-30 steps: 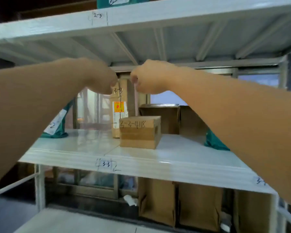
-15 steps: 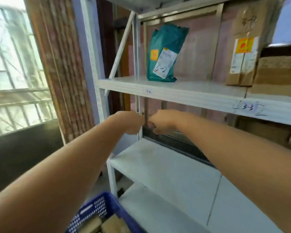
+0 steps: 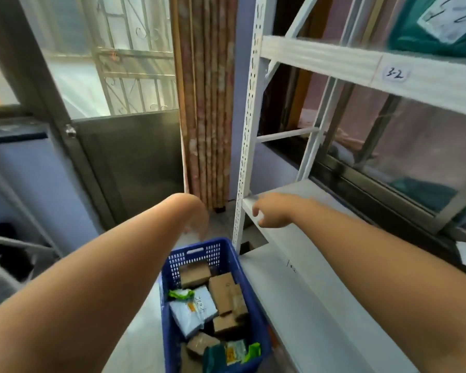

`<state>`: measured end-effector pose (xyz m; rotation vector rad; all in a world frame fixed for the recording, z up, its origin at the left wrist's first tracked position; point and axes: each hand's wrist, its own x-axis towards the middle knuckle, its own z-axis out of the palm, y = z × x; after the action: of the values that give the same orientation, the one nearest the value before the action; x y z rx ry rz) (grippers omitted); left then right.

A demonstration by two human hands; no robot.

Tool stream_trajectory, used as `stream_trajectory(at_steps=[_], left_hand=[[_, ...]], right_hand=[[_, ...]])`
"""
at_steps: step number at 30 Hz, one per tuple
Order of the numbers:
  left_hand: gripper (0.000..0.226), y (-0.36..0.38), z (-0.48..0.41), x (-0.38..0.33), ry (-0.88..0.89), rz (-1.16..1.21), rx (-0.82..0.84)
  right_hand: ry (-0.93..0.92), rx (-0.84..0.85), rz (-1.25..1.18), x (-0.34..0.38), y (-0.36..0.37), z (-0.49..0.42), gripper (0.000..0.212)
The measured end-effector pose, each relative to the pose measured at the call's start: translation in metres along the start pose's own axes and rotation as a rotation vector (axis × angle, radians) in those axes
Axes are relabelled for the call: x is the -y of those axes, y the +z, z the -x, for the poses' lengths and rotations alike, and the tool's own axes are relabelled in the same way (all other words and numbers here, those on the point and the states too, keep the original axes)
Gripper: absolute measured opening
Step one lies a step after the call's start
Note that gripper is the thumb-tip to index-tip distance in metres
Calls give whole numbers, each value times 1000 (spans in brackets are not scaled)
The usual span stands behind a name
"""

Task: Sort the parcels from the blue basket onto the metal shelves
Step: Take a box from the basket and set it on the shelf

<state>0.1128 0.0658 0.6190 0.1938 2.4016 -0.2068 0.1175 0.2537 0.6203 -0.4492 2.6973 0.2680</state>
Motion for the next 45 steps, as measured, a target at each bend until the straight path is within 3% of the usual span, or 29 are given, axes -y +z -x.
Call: stream_trajectory(at_steps=[2, 7, 15, 23, 28, 36, 42, 45], left_hand=[[46, 12, -35, 2, 17, 132, 51], [32, 61, -103, -11, 84, 265, -33], [43, 199, -195, -17, -49, 641, 167], [34, 322, -303, -28, -68, 912, 317], [46, 389, -351, -35, -135, 1117, 381], [48, 451, -421, -43, -420, 1477, 329], [50, 506, -461, -54, -473, 1513, 364], [49, 530, -471, -64, -510, 1515, 432]], right_hand=[[-40, 59, -55, -8, 22, -35, 35], [-108, 262, -212, -18, 103, -119, 34], [-49, 409, -513, 12, 248, -191, 43], [30, 597, -524, 40, 401, -216, 51], [228, 529, -673, 51, 474, -253, 48], [469, 448, -836, 64, 558, -332, 61], [685, 313, -825, 58, 618, -380, 75], [713, 351, -794, 59, 639, -391, 85]])
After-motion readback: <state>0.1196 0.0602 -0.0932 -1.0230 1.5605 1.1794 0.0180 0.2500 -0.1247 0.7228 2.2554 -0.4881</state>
